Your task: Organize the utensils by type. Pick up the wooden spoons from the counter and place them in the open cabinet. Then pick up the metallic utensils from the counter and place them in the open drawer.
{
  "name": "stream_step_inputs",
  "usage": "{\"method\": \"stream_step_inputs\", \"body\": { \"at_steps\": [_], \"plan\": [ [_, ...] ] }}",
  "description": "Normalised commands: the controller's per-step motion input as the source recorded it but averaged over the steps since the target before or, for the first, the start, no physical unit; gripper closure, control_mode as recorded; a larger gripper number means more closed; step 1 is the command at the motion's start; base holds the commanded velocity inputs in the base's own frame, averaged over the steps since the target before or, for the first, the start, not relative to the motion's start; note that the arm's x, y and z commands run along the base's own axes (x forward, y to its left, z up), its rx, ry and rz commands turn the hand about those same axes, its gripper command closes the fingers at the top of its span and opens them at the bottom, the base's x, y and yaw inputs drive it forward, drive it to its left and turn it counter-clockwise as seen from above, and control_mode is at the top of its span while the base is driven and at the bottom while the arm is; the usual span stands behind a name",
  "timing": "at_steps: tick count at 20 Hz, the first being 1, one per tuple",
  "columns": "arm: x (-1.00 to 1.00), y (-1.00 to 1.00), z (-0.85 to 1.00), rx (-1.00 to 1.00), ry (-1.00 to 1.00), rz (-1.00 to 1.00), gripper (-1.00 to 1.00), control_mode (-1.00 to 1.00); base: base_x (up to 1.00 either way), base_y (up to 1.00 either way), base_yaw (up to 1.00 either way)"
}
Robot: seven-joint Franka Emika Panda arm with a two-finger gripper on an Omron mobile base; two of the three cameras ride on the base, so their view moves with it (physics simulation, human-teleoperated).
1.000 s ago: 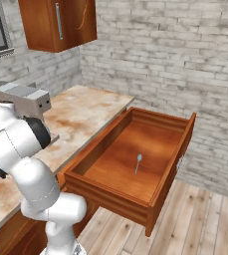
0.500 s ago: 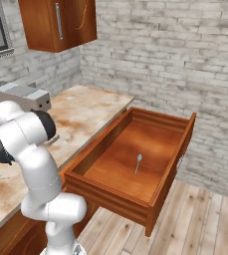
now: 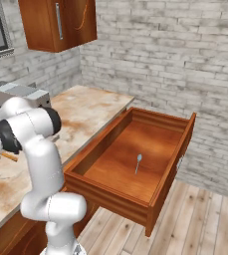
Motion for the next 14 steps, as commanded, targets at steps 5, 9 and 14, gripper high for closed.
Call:
{"method": "stream_step_inputs", "body": {
  "at_steps": [5,9,14],
  "plan": [
    [0.15,0.09,-0.15,-0.02,-0.03,0.0,-1.0,-1.0,0.0,0.0,0.0],
    [0.13,0.07,-0.22,-0.05,-0.09,0.0,-1.0,-1.0,0.0,0.0,0.0],
    [0.13,0.02,-0.15,-0.01,-0.04,0.0,-1.0,-1.0,0.0,0.0,0.0]
  ]
}}
